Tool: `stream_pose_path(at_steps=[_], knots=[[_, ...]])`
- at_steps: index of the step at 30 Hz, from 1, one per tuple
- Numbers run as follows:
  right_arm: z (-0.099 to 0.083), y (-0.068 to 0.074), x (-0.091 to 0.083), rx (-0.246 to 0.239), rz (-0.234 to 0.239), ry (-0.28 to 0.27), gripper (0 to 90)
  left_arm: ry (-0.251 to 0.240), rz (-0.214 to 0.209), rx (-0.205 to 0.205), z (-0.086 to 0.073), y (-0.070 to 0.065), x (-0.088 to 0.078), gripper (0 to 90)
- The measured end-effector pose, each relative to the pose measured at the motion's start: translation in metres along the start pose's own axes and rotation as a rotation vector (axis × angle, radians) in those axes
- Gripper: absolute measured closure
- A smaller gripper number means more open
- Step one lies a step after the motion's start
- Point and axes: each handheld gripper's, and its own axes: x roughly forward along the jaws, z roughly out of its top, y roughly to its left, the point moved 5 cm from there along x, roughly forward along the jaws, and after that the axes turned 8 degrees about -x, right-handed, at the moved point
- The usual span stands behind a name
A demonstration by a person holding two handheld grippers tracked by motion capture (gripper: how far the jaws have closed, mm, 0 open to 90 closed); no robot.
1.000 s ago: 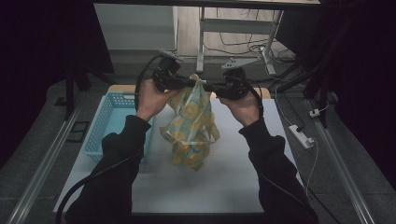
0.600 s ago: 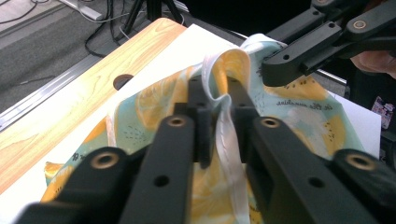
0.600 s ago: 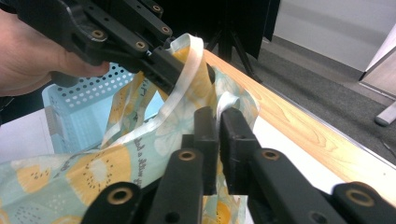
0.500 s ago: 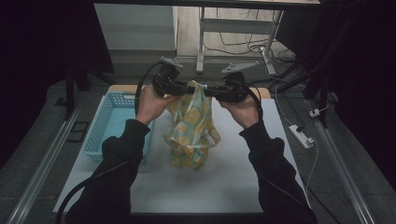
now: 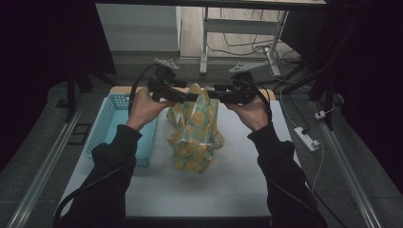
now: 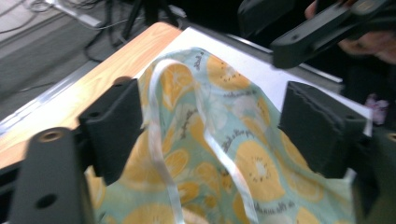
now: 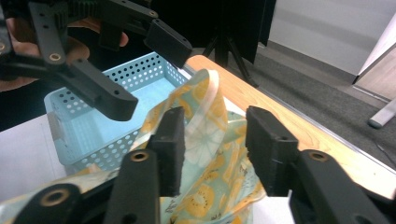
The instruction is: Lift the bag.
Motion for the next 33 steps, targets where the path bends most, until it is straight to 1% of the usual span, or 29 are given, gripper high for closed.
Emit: stream_pose_path(at_steps=[1, 4, 6, 10, 13, 15, 17, 20, 25, 27, 28, 31, 33], knots=[[0.000, 0.001, -0.001, 0.002, 0.002, 0.001, 53.9, 0.005, 0.002, -0.001, -0.002, 0.000, -0.002, 16.1], [-0.002, 0.003, -0.003, 0.001, 0.001, -0.003, 49.4, -0.003, 0.005, -0.008, -0.009, 0.000, -0.005, 13.5], [-0.004, 0.004, -0.004, 0.001, 0.004, -0.003, 46.3, -0.004, 0.012, -0.006, -0.015, 0.000, -0.007, 9.0], [-0.009, 0.008, -0.005, 0.001, 0.010, -0.007, 40.1, -0.008, 0.015, -0.008, -0.027, -0.001, -0.011, 3.2], [-0.014, 0.011, -0.006, 0.000, 0.018, -0.014, 36.2, -0.013, -0.008, -0.024, -0.037, -0.001, -0.013, 0.0], [-0.016, 0.013, -0.007, 0.003, 0.023, -0.023, 33.0, -0.026, -0.023, -0.033, -0.042, 0.000, -0.015, 0.0], [-0.019, 0.015, -0.007, 0.010, 0.025, -0.026, 28.9, -0.028, -0.034, -0.035, -0.048, 0.000, -0.017, 0.0], [-0.023, 0.017, -0.008, 0.012, 0.028, -0.026, 25.6, -0.028, -0.026, -0.029, -0.057, 0.001, -0.020, 0.0], [-0.032, 0.021, -0.009, 0.018, 0.025, -0.021, 19.0, -0.047, -0.035, -0.045, -0.070, -0.001, -0.025, 0.0], [-0.035, 0.022, -0.010, 0.020, 0.023, -0.018, 16.9, -0.046, -0.032, -0.049, -0.075, -0.002, -0.026, 0.0], [-0.037, 0.022, -0.010, 0.025, 0.022, -0.020, 16.0, -0.042, -0.030, -0.045, -0.078, -0.002, -0.026, 0.0], [-0.042, 0.024, -0.011, 0.037, 0.021, -0.015, 12.0, -0.033, -0.001, -0.027, -0.086, -0.004, -0.025, 0.0], [-0.046, 0.025, -0.012, 0.046, 0.019, -0.017, 8.5, -0.033, 0.002, -0.024, -0.091, -0.005, -0.025, 0.0]])
